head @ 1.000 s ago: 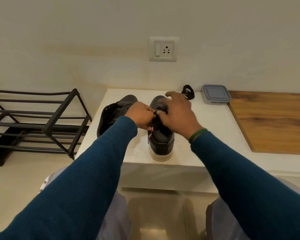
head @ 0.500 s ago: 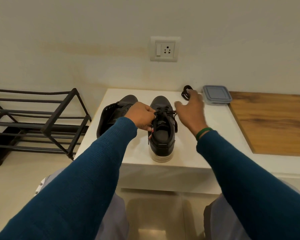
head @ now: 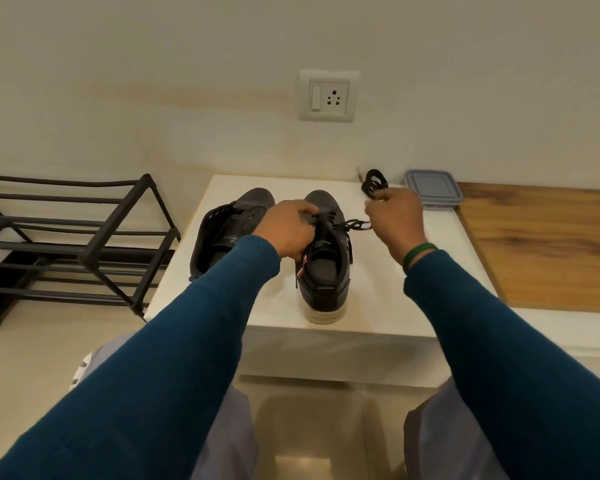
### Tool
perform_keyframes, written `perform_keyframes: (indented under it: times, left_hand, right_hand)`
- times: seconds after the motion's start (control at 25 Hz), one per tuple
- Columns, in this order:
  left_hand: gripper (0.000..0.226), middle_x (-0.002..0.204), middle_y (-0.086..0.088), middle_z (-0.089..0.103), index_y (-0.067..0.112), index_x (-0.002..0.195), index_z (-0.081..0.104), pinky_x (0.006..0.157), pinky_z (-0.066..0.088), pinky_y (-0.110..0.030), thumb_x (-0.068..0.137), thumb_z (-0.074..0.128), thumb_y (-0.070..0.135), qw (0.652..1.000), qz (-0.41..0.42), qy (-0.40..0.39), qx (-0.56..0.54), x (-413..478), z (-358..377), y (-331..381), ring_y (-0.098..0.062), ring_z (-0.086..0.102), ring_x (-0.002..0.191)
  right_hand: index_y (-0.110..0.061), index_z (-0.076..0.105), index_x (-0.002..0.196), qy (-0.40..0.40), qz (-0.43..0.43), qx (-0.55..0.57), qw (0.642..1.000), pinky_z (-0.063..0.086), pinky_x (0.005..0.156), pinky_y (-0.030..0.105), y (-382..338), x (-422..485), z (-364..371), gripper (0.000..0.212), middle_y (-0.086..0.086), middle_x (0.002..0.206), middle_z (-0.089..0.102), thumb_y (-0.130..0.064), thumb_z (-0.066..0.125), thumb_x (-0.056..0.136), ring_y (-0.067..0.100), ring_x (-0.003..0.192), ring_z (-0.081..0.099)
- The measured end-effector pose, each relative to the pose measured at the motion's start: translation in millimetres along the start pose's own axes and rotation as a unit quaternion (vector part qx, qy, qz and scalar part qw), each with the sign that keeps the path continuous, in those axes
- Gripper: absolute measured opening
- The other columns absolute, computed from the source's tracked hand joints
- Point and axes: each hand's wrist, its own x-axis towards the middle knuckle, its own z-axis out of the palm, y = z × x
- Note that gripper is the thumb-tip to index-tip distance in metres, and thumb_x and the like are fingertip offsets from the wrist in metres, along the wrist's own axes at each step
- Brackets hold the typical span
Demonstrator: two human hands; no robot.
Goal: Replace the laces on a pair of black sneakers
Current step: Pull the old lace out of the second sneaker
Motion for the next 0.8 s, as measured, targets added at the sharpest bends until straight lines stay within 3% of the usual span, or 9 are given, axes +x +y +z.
perform_keyframes:
  times: [0.04,0.12,0.28,0.4,0.52,0.6,0.68,0.72,0.8]
  left_hand:
    - [0.047,0.124,-0.005,0.064,0.025,0.132,0.06,0.091,0.059,-0.038,0.091,0.055,0.002,0.999,0.026,0.011,0.027,-1.6,3.2,0.5,-0.023,0.067,0.102]
    - [0.044,0.127,-0.002,0.064,0.03,0.129,0.063,0.099,0.054,-0.039,0.091,0.056,0.009,0.99,0.072,0.049,0.114,-1.8,10.4,2.9,-0.021,0.063,0.109]
    - [0.02,0.109,-0.003,0.068,0.029,0.112,0.066,0.086,0.056,-0.042,0.096,0.055,0.025,0.951,0.123,0.118,0.259,0.0,19.9,7.5,-0.024,0.064,0.097]
    - [0.008,0.096,-0.004,0.062,0.021,0.102,0.057,0.075,0.052,-0.041,0.098,0.051,0.025,0.946,0.124,0.129,0.27,5.1,25.6,6.7,-0.026,0.061,0.088]
    - [0.026,0.105,-0.017,0.066,0.002,0.115,0.06,0.079,0.054,-0.042,0.097,0.047,0.017,0.99,-0.03,0.136,0.025,19.0,18.3,0.9,-0.033,0.064,0.093]
    - [0.034,0.111,-0.021,0.067,-0.006,0.125,0.058,0.084,0.06,-0.047,0.096,0.049,0.009,0.972,-0.122,0.112,-0.168,22.4,10.1,-2.0,-0.032,0.068,0.092]
    - [0.038,0.114,-0.013,0.065,0.003,0.13,0.055,0.086,0.06,-0.046,0.093,0.052,0.009,0.967,-0.109,0.101,-0.209,15.9,7.9,3.5,-0.027,0.067,0.093]
    - [0.038,0.118,-0.008,0.063,0.011,0.129,0.056,0.089,0.058,-0.044,0.091,0.053,0.011,0.981,-0.049,0.097,-0.16,11.0,7.4,6.0,-0.025,0.065,0.099]
    - [0.033,0.121,-0.002,0.061,0.019,0.123,0.061,0.094,0.054,-0.04,0.09,0.057,0.016,0.991,0.086,0.069,0.07,3.1,12.6,8.9,-0.021,0.061,0.105]
  right_hand:
    - [-0.004,0.064,0.107,-0.033,0.008,-0.117,0.993,0.056,0.085,0.041,5.0,-2.6,-0.9,0.022,0.013,0.105,0.066,-0.022,0.062,0.094,0.024,0.091,0.063]
    - [-0.008,0.06,0.118,-0.05,-0.022,-0.18,0.982,0.051,0.088,0.038,6.9,-5.5,0.2,0.037,0.01,0.12,0.061,-0.035,0.06,0.093,0.024,0.104,0.059]
    - [-0.016,0.074,0.097,-0.176,-0.133,-0.186,0.957,0.056,0.065,0.028,-7.7,-28.8,10.5,0.025,0.003,0.089,0.071,-0.032,0.061,0.083,0.019,0.079,0.067]
    - [-0.015,0.075,0.098,-0.165,-0.129,-0.211,0.955,0.058,0.072,0.037,-1.0,-32.4,11.9,0.024,0.005,0.09,0.07,-0.031,0.06,0.087,0.02,0.081,0.066]
    - [-0.015,0.068,0.091,-0.132,-0.117,-0.228,0.957,0.049,0.059,0.03,1.7,-31.2,13.1,0.021,0.004,0.084,0.065,-0.029,0.052,0.092,0.018,0.073,0.061]
    - [-0.016,0.064,0.091,-0.134,-0.118,-0.245,0.953,0.042,0.056,0.028,3.5,-29.7,13.7,0.019,0.001,0.081,0.061,-0.029,0.05,0.093,0.015,0.071,0.057]
    - [-0.017,0.063,0.097,-0.148,-0.126,-0.244,0.95,0.043,0.056,0.028,4.2,-30.0,13.7,0.017,0.0,0.082,0.059,-0.028,0.051,0.094,0.013,0.071,0.056]
    - [-0.017,0.064,0.1,-0.148,-0.133,-0.242,0.95,0.046,0.058,0.029,4.9,-30.5,13.4,0.018,0.001,0.084,0.06,-0.029,0.052,0.095,0.014,0.073,0.057]
    - [-0.015,0.067,0.104,-0.142,-0.148,-0.24,0.949,0.054,0.069,0.035,5.3,-31.0,13.6,0.022,0.004,0.09,0.065,-0.031,0.053,0.098,0.018,0.078,0.061]
